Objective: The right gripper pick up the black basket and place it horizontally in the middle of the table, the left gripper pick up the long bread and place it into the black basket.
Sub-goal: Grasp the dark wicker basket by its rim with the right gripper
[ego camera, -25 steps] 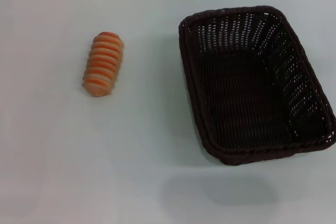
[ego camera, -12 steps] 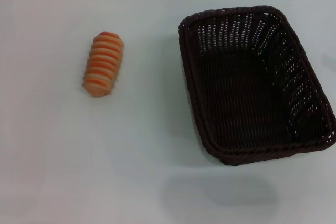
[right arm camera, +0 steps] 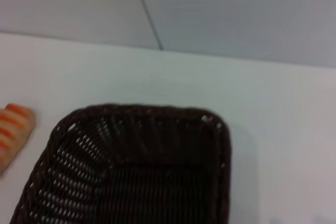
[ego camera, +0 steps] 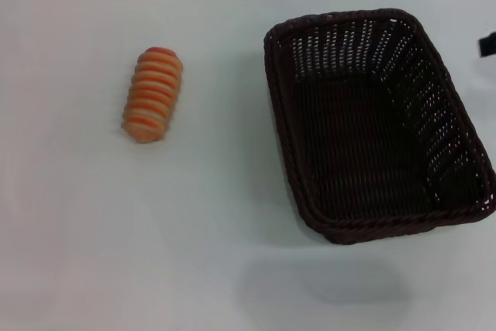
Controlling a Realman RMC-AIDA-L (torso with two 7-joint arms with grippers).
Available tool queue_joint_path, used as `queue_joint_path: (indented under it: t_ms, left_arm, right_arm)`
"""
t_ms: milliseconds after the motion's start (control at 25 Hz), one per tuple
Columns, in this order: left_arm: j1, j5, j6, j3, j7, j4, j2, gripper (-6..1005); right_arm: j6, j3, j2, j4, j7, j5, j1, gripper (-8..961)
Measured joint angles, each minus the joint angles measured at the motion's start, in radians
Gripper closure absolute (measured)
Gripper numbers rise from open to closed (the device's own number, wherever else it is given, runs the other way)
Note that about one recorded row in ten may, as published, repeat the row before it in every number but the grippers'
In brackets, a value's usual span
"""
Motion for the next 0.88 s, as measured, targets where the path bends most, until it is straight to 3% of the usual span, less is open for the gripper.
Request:
queue_joint_path:
  t_ms: [320,880]
  left_arm:
    - [0.0,0.0,-0.003,-0.008,0.0,0.0,0.003,154]
    - [0.004,0.0,-0.002,-0.012,0.0,0.005,0.003,154]
  right_arm:
    - [-0.053,-0.076,0.005,-0.125,0.005,-0.028,0.016,398]
    - [-0.147,-0.146,0.016,-0.221,-0.002,-0.025,0.031,399]
